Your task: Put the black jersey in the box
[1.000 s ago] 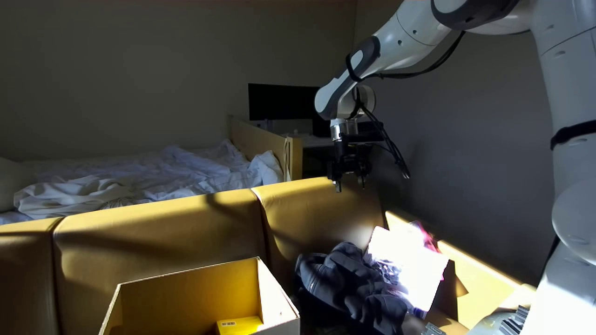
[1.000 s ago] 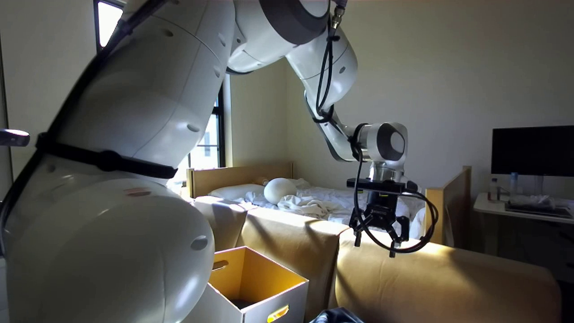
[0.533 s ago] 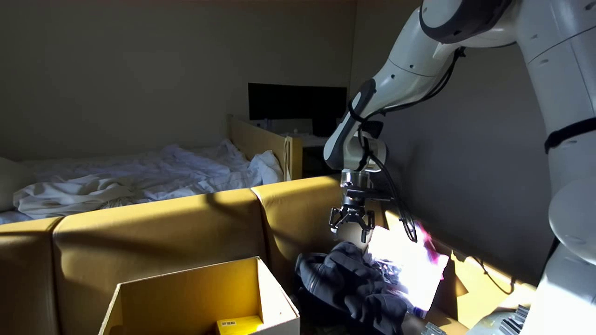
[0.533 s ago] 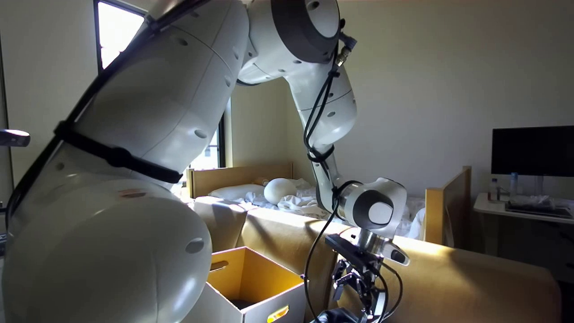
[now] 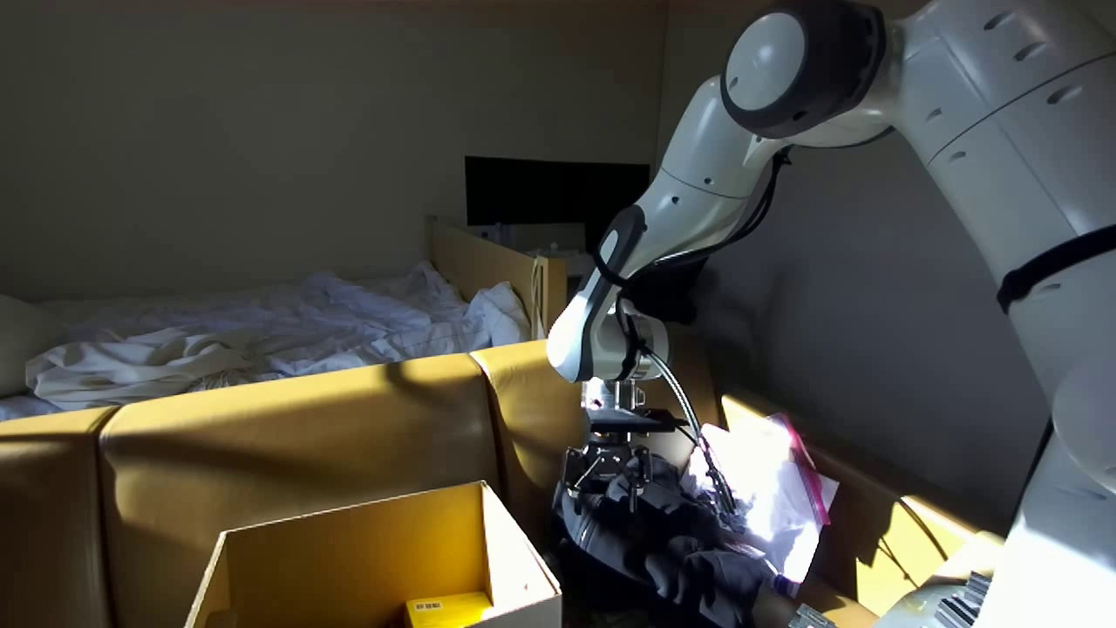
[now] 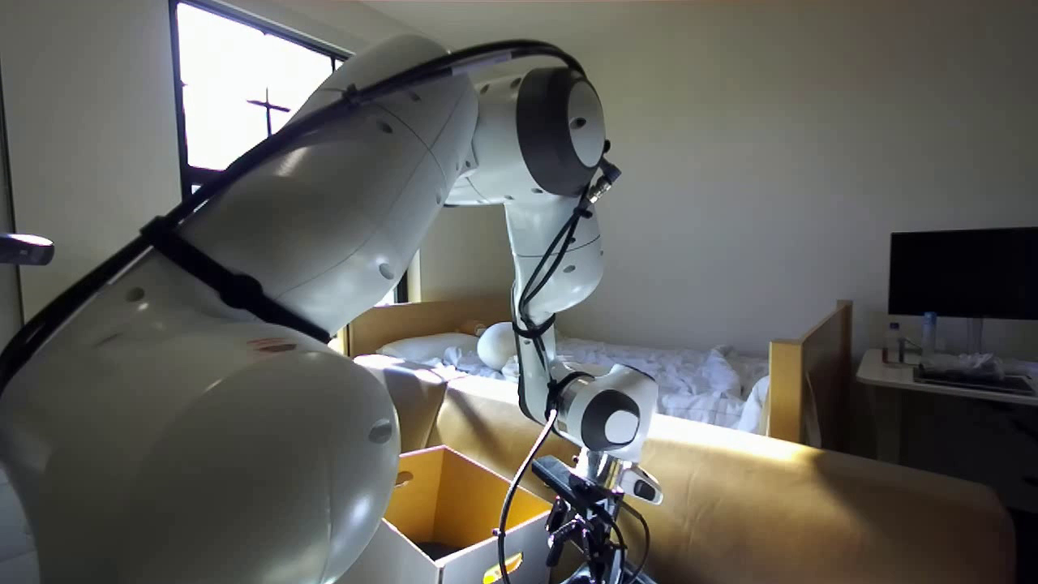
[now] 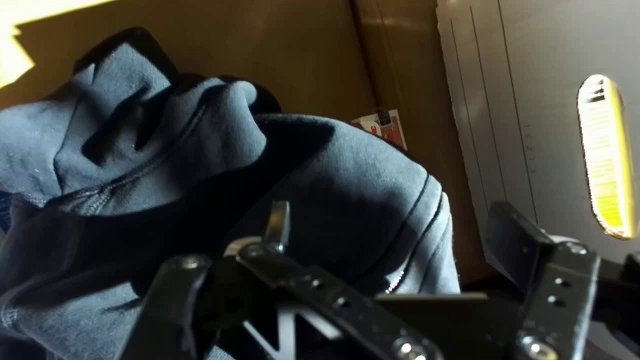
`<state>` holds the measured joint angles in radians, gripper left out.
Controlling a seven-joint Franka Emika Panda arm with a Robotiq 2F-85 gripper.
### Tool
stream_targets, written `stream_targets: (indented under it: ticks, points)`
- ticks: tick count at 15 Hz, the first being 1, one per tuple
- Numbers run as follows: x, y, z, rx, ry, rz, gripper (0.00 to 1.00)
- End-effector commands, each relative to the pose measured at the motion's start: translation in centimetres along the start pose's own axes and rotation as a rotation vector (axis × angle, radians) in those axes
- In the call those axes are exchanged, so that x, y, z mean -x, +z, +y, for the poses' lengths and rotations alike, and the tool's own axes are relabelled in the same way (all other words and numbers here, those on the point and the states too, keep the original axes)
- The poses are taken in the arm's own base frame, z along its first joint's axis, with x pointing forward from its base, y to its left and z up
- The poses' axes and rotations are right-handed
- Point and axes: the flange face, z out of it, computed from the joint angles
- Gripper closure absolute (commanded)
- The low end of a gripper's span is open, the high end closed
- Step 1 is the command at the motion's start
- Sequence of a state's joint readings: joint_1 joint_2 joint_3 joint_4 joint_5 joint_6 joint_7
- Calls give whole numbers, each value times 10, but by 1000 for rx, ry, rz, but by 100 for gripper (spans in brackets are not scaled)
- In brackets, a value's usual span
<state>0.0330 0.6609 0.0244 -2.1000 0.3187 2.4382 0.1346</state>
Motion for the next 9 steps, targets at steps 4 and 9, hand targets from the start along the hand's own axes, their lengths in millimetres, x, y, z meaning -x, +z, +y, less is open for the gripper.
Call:
stream_targets:
  ticks: [4, 9]
  points:
    - [-55, 64, -44, 206, 39, 151, 0]
    - [-80, 104, -38, 453, 175, 139, 25]
